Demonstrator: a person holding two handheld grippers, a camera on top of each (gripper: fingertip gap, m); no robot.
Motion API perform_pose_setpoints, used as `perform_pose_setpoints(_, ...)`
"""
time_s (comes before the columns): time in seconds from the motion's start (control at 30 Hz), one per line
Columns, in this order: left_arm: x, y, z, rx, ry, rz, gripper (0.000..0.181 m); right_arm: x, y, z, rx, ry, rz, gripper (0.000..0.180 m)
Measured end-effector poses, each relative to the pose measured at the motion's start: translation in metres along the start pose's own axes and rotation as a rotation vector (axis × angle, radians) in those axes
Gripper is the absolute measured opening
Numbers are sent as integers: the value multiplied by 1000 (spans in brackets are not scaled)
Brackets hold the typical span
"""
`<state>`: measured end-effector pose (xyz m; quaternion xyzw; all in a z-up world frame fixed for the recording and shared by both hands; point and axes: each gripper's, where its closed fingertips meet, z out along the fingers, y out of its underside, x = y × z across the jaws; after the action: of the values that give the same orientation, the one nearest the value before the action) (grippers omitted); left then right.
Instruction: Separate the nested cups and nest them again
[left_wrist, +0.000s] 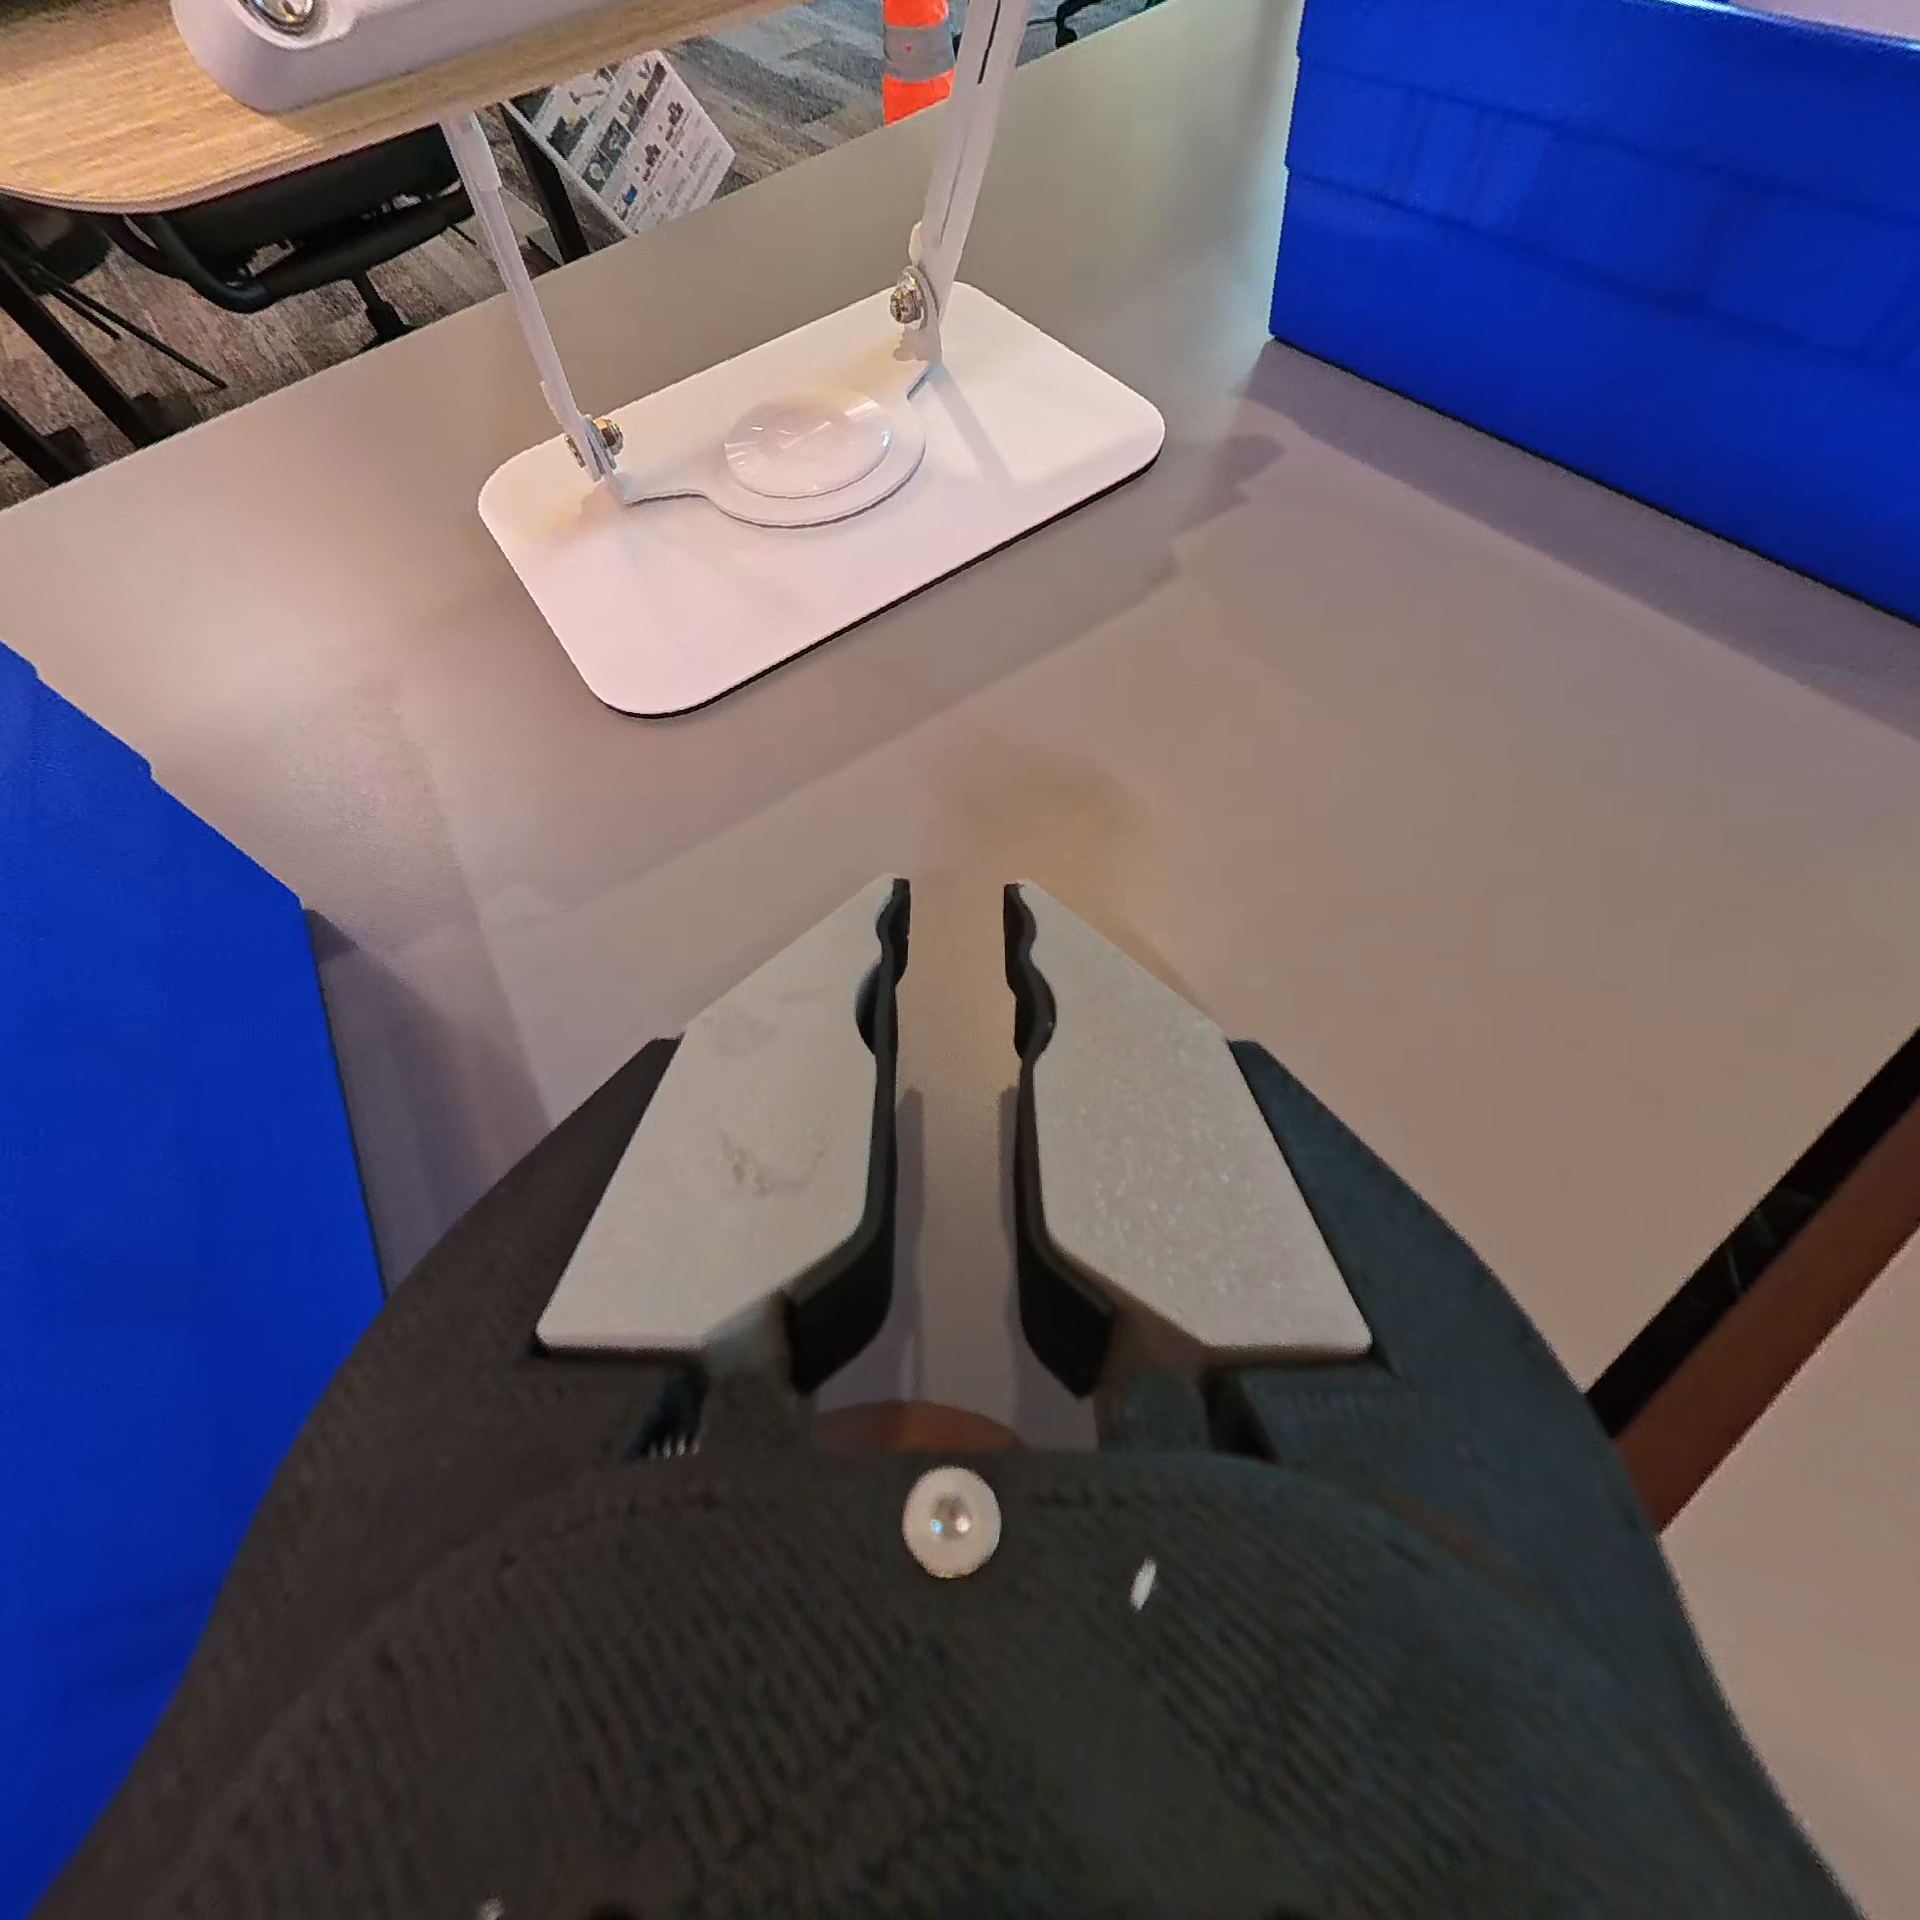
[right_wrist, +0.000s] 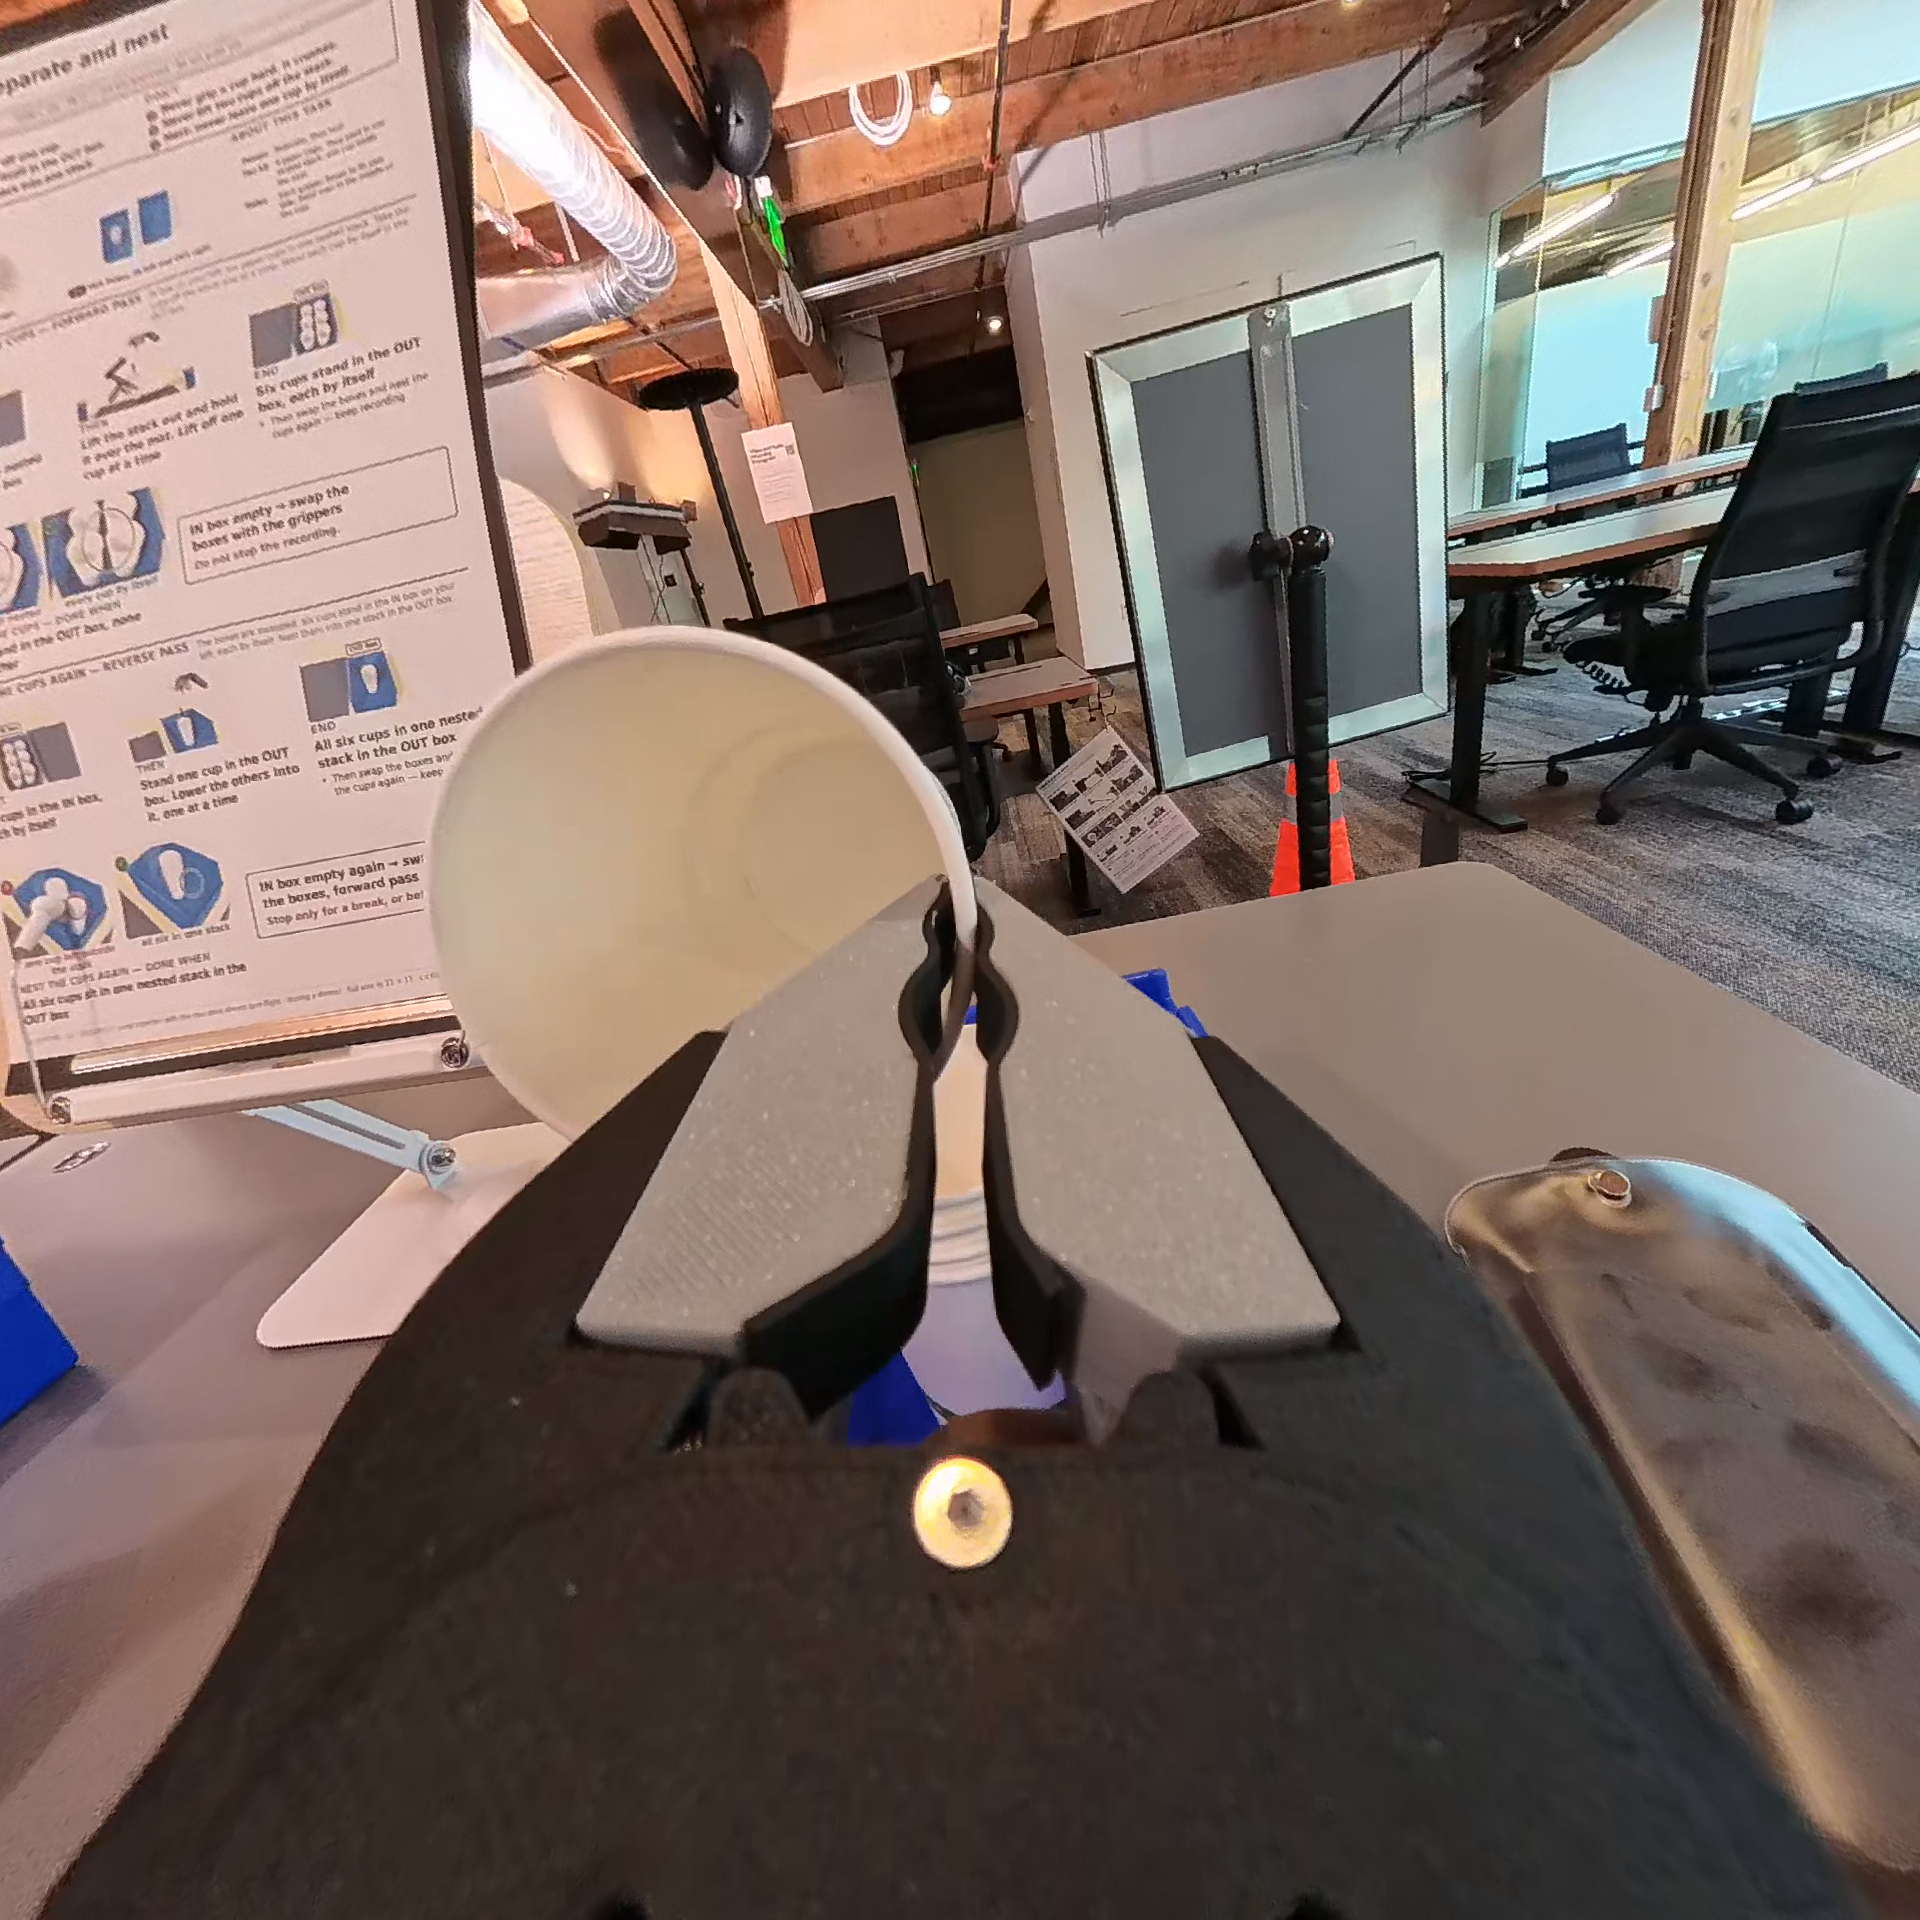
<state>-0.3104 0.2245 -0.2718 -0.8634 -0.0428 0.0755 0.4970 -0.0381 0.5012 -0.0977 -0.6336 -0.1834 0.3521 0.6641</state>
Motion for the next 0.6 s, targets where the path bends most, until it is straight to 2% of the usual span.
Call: perform_pose_setpoints(0.6,-1,1,1,-5,-6,5,15,3,1,4,-42,-26,-71,0)
